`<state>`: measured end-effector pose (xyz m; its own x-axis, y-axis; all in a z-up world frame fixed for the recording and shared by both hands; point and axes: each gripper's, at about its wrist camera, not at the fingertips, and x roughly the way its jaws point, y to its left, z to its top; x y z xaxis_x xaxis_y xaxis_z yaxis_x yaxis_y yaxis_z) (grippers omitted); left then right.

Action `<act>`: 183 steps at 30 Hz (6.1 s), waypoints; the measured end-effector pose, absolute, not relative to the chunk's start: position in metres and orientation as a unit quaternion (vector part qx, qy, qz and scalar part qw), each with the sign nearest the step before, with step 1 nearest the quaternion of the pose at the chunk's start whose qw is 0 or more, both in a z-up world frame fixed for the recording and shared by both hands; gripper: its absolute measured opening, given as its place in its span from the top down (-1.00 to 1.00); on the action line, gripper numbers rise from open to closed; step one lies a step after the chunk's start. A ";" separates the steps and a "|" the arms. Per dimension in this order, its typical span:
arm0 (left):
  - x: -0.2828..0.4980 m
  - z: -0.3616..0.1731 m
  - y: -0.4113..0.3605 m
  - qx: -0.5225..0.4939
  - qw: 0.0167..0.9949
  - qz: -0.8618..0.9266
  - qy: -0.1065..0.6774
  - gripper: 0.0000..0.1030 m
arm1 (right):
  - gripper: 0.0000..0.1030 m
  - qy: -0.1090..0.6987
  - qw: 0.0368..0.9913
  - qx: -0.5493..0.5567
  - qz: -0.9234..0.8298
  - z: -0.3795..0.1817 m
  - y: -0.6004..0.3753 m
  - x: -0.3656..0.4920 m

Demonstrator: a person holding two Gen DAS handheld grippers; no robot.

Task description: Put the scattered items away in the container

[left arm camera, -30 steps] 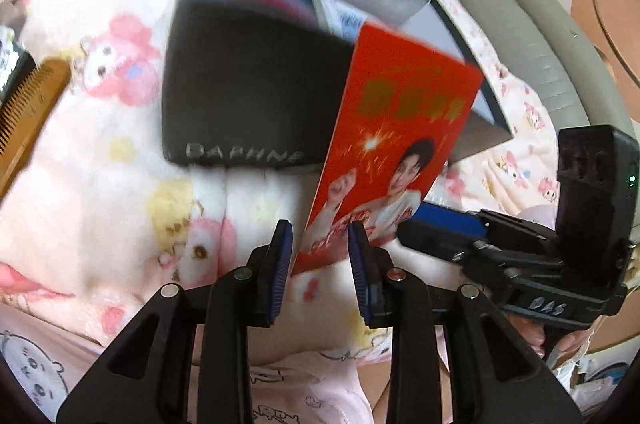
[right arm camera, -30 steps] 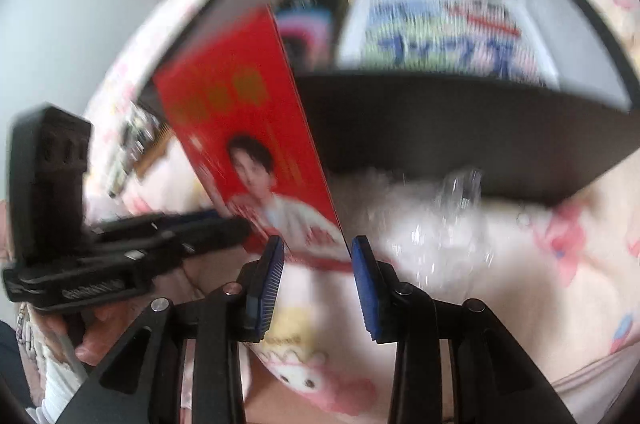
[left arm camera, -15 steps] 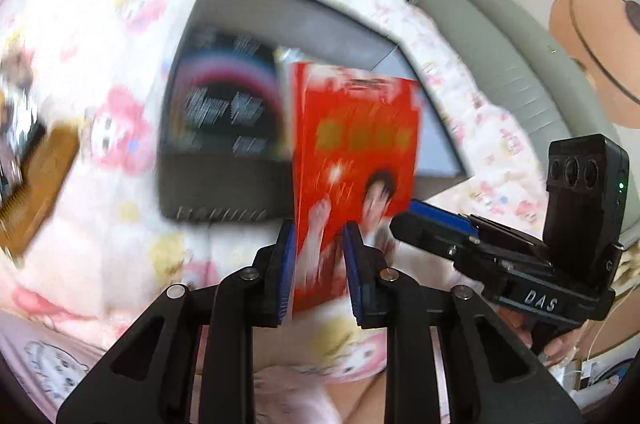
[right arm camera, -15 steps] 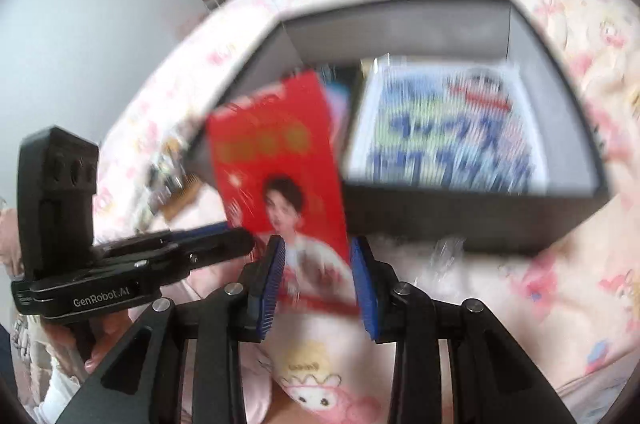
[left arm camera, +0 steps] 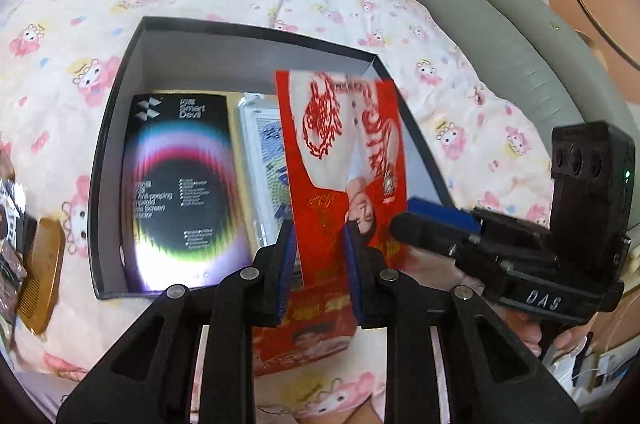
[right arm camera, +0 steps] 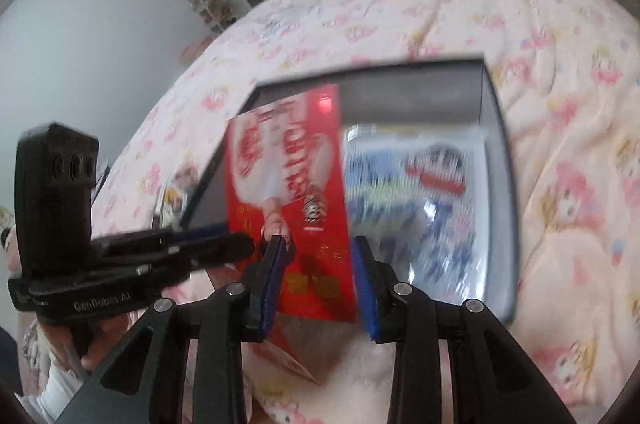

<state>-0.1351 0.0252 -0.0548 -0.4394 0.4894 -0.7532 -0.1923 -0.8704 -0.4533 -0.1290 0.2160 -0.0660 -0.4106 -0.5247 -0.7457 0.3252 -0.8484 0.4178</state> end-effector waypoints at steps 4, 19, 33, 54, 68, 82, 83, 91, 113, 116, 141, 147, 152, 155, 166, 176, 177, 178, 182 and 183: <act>-0.138 -0.051 0.022 -0.480 0.204 0.838 -0.161 0.57 | 0.40 -0.080 0.246 0.470 -0.844 -0.065 0.208 -0.128; -0.138 -0.059 0.035 -0.485 0.199 0.844 -0.117 0.52 | 0.40 -0.082 0.235 0.474 -0.845 -0.072 0.208 -0.131; -0.129 -0.055 0.032 -0.482 0.191 0.851 -0.084 0.46 | 0.40 -0.060 0.247 0.463 -0.849 -0.072 0.204 -0.115; -0.075 -0.101 -0.037 -0.510 0.167 0.823 -0.188 0.11 | 0.40 -0.084 0.319 0.489 -0.807 -0.083 0.192 -0.099; -0.084 -0.074 -0.006 -0.470 0.179 0.846 -0.178 0.58 | 0.48 -0.051 0.323 0.496 -0.805 -0.089 0.179 -0.105; -0.208 -0.029 0.028 -0.455 0.164 0.859 -0.169 0.58 | 0.47 -0.077 0.275 0.443 -0.850 -0.038 0.204 -0.200; -0.215 -0.038 0.031 -0.468 0.161 0.853 -0.168 0.58 | 0.47 -0.084 0.270 0.453 -0.846 -0.048 0.207 -0.205; -0.246 -0.099 0.053 -0.564 0.139 0.795 -0.175 0.44 | 0.47 -0.081 0.232 0.526 -0.814 -0.093 0.218 -0.221; -0.248 -0.105 0.064 -0.574 0.065 0.804 -0.137 0.32 | 0.47 -0.061 0.143 0.504 -0.850 -0.090 0.242 -0.229; -0.251 -0.117 0.062 -0.597 0.099 0.781 -0.155 0.32 | 0.47 -0.062 0.138 0.509 -0.848 -0.091 0.242 -0.229; -0.256 -0.128 0.101 -0.632 0.123 0.742 -0.186 0.35 | 0.47 -0.017 0.155 0.527 -0.836 -0.095 0.227 -0.216; -0.261 -0.139 0.105 -0.630 0.157 0.717 -0.254 0.39 | 0.47 -0.017 0.135 0.525 -0.840 -0.094 0.237 -0.218; -0.262 -0.149 0.105 -0.630 0.184 0.689 -0.306 0.44 | 0.47 -0.017 0.133 0.521 -0.843 -0.092 0.237 -0.218; -0.258 -0.144 0.096 -0.609 0.180 0.701 -0.325 0.44 | 0.47 -0.021 0.138 0.523 -0.841 -0.093 0.237 -0.219; -0.232 -0.110 0.084 -0.592 0.102 0.776 -0.191 0.46 | 0.37 0.026 0.222 0.521 -0.824 -0.096 0.194 -0.202; -0.210 -0.111 0.054 -0.594 0.115 0.776 -0.180 0.45 | 0.36 0.036 0.182 0.581 -0.793 -0.130 0.189 -0.217; -0.211 -0.109 0.057 -0.593 0.113 0.778 -0.174 0.45 | 0.36 0.040 0.176 0.581 -0.794 -0.131 0.189 -0.217; -0.212 -0.109 0.060 -0.592 0.113 0.780 -0.169 0.45 | 0.36 0.047 0.166 0.579 -0.797 -0.131 0.190 -0.216; -0.211 -0.103 0.066 -0.585 0.117 0.787 -0.154 0.45 | 0.54 0.071 0.137 0.563 -0.812 -0.127 0.196 -0.207; -0.211 -0.103 0.066 -0.583 0.119 0.788 -0.155 0.46 | 0.54 0.069 0.139 0.556 -0.816 -0.123 0.196 -0.204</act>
